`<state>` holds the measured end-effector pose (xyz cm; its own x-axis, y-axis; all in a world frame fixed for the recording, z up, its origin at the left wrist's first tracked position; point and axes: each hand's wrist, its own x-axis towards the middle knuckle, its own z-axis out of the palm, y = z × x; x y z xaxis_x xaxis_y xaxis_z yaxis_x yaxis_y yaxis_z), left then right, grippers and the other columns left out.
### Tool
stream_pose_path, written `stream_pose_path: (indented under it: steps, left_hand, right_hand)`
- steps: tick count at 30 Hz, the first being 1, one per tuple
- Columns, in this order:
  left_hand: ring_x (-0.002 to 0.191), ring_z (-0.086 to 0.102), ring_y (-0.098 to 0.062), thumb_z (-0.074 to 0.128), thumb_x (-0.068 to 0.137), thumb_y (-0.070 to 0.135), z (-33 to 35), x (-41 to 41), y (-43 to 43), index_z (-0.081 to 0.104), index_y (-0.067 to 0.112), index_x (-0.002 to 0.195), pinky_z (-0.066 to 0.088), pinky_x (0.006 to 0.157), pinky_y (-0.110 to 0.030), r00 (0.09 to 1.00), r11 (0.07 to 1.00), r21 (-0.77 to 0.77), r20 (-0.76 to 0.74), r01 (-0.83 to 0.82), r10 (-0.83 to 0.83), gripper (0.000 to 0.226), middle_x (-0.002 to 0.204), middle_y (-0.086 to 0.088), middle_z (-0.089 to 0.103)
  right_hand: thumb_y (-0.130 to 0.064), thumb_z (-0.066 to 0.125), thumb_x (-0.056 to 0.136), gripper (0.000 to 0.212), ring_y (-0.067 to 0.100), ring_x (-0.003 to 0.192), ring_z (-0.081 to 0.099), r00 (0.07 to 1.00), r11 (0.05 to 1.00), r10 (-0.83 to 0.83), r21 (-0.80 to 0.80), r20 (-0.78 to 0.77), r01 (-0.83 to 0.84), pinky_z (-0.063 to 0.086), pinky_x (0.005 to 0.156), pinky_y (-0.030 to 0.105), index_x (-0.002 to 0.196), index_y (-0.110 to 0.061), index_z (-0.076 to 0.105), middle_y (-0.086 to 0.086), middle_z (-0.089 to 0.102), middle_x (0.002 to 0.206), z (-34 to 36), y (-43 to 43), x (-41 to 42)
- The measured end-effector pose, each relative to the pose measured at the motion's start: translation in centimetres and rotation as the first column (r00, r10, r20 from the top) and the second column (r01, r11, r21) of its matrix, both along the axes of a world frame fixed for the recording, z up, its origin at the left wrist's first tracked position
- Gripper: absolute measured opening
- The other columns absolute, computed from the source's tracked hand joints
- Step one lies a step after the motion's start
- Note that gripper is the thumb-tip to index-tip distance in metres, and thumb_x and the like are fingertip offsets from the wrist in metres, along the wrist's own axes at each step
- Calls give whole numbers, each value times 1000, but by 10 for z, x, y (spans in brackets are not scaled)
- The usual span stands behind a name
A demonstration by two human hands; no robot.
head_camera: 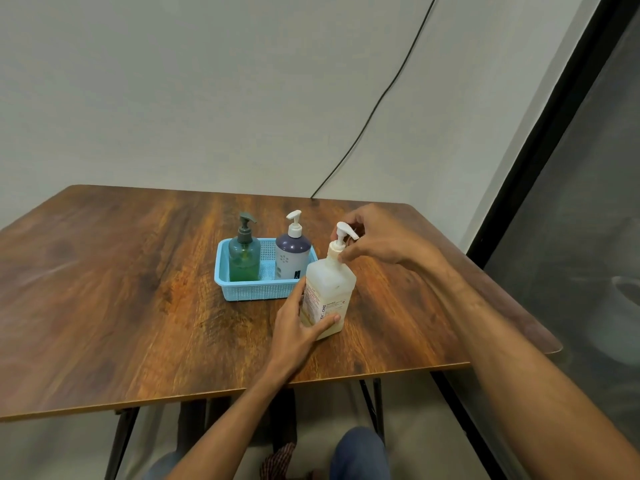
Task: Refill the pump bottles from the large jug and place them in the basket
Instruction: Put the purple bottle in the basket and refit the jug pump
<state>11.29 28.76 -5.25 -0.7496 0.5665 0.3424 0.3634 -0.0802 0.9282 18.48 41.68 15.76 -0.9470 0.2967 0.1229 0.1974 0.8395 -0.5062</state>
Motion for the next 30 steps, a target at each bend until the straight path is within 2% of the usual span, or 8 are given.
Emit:
stream_pose_path:
  steps: [2, 6, 11, 16, 18, 21, 25, 30]
  left_hand:
    - [131, 48, 3, 86, 78, 37, 0, -1, 0, 36, 37, 150, 48, 97, -14, 1000, 1000, 0, -2, 1, -1, 88, 143, 19, 52]
    - [133, 48, 1, 86, 78, 38, -2, -2, 1, 36, 35, 152, 49, 100, -19, 1000, 1000, 1, -7, 5, -5, 89, 144, 17, 53]
    - [131, 48, 6, 85, 78, 39, -1, -2, 1, 36, 40, 149, 49, 98, -16, 1000, 1000, -2, -9, 6, -6, 86, 140, 24, 53]
    - [130, 49, 7, 85, 79, 36, 0, -1, 0, 35, 42, 147, 49, 95, -14, 1000, 1000, 5, -9, 6, -6, 84, 138, 25, 53]
    - [130, 48, 8, 85, 79, 36, 0, -1, 0, 35, 42, 147, 49, 95, -14, 1000, 1000, 5, -10, 8, -8, 85, 139, 24, 53]
    - [130, 47, 9, 85, 78, 37, 0, -1, 0, 34, 44, 147, 49, 96, -14, 1000, 1000, 0, -4, 9, -9, 86, 140, 23, 53]
    - [132, 47, 5, 85, 79, 36, 0, -1, 0, 34, 41, 148, 48, 98, -13, 1000, 1000, 1, -13, 8, -8, 86, 141, 21, 52]
    - [134, 47, 2, 85, 79, 38, -2, -2, 1, 36, 32, 152, 48, 104, -21, 1000, 1000, 3, -25, 9, -9, 88, 145, 16, 52]
  right_hand:
    - [-3, 83, 74, 20, 20, 90, 68, 1000, 1000, 19, 4, 13, -19, 59, 85, 45, 92, -7, 75, 5, 72, 97, -4, 2, -3]
    - [-3, 81, 78, 19, 19, 91, 68, 999, 999, 38, 0, 31, -38, 58, 86, 40, 96, -6, 75, 5, 73, 100, -9, 4, -7]
    - [-8, 82, 79, 21, 18, 90, 67, 998, 999, 53, 7, 44, -53, 57, 84, 38, 99, -7, 75, 4, 73, 100, -13, 7, -11]
    - [-18, 89, 72, 27, 20, 82, 66, 1000, 1000, 4, -30, 2, -4, 56, 77, 40, 92, -9, 73, 4, 72, 90, -22, 10, -13]
    - [-17, 88, 73, 27, 18, 80, 65, 1000, 999, 2, -37, -10, -2, 55, 75, 38, 92, -7, 73, 4, 72, 89, -23, 11, -12]
    - [-15, 86, 76, 21, 27, 87, 66, 999, 999, 30, -18, -13, -30, 55, 80, 44, 92, -8, 73, 8, 72, 92, -22, 13, -11]
    - [-10, 82, 80, 17, 24, 90, 67, 998, 997, 69, -28, 17, -68, 57, 84, 47, 94, -9, 74, 5, 73, 94, -21, 19, -11]
    - [-5, 81, 80, 17, 25, 90, 68, 995, 993, 101, -62, 21, -99, 58, 82, 46, 95, -8, 73, 7, 73, 95, -24, 26, -13]
